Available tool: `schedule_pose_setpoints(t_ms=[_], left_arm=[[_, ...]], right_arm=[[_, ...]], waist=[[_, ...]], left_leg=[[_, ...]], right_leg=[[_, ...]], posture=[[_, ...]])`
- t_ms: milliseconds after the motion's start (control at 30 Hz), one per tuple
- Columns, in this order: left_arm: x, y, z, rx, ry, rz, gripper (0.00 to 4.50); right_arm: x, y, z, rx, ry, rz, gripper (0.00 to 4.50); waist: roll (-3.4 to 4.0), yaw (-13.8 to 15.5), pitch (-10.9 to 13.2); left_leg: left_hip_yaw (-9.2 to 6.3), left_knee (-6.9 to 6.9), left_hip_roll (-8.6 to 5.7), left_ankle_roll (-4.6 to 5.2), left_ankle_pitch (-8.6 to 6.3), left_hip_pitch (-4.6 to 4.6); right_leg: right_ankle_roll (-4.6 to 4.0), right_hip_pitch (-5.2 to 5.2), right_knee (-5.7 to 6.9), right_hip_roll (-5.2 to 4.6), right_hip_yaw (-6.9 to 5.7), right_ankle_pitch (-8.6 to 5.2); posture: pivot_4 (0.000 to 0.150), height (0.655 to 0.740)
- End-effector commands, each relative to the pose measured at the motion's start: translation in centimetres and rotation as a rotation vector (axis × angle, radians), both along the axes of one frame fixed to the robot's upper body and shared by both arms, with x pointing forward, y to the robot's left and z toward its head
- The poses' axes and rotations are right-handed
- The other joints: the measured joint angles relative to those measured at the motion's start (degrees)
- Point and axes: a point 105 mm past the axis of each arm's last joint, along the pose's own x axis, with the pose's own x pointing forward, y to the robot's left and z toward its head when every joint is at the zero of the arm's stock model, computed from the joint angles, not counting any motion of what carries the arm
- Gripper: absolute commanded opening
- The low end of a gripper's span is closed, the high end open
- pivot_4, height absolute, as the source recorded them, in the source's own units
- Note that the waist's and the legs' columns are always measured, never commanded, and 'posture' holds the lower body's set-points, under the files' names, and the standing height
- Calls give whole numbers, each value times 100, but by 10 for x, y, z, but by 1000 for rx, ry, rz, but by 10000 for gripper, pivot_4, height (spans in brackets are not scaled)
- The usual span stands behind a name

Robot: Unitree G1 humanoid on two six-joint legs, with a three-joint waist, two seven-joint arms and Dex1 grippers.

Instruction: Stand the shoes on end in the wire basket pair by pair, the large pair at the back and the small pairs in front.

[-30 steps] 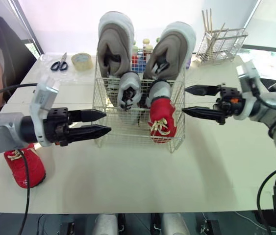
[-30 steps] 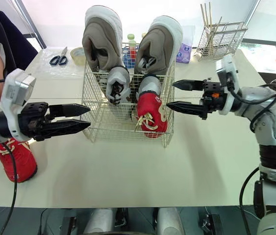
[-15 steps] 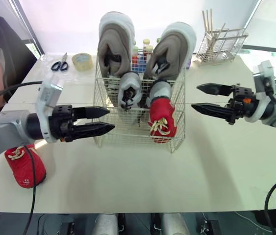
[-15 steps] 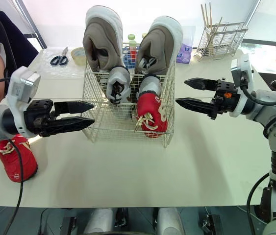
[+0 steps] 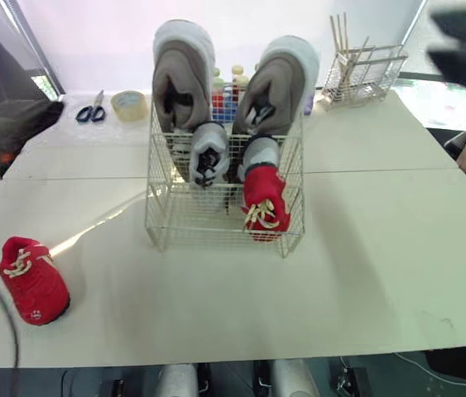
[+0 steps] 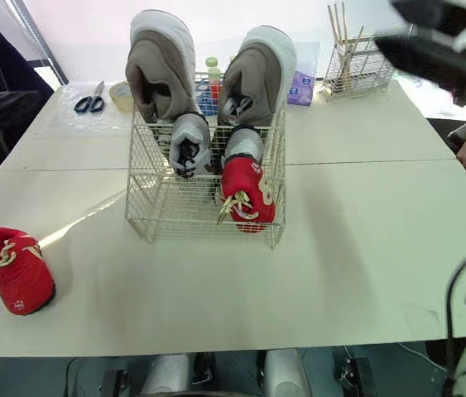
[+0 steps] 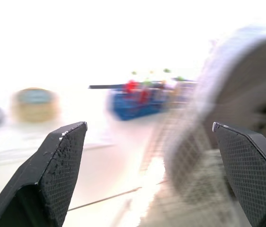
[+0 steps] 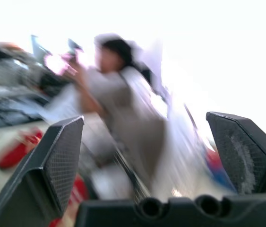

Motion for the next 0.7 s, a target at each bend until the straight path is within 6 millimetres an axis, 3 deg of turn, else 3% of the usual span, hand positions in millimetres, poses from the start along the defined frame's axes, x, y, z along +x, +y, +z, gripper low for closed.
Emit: schedule_pose_setpoints(t_ms=[33, 167, 300, 467, 700], left_arm=[[-15, 25, 1, 34, 22, 54, 44098], [-48, 41, -26, 24, 173, 57, 44098], [-94, 53, -58, 4, 320, 99, 44098], [-135, 61, -94, -37, 424, 175, 44098], [-144, 63, -135, -68, 507, 219, 44098]], right_arm=[[-22, 58, -16, -118, 3, 272, 45000], [-34, 96, -64, -289, 16, 454, 45000], [-48, 96, -97, -422, 57, 594, 45000], [-55, 87, -108, -479, 80, 684, 45000], [-53, 88, -109, -481, 78, 696, 45000]], waist=[[-3, -15, -2], [-8, 5, -4], [-15, 53, -4], [-18, 78, -6], [-29, 147, -17]], left_leg=[[-2, -1, 10, 0, 0, 0], [0, 0, 1, -11, 5, -17], [18, 5, -16, 11, -8, -39], [42, 9, -25, 12, -31, -38], [34, 8, -14, 21, -39, -27]], right_leg=[[-2, 0, 0, 0, -1, 1], [-4, -16, 4, -30, -5, 3], [4, -29, -2, -59, -10, 1], [3, -39, -7, -83, -10, -1], [-40, -75, -5, -92, -2, 2]], posture=[[1500, 7352], [1500, 7352], [1500, 7352], [1500, 7352], [1500, 7352]])
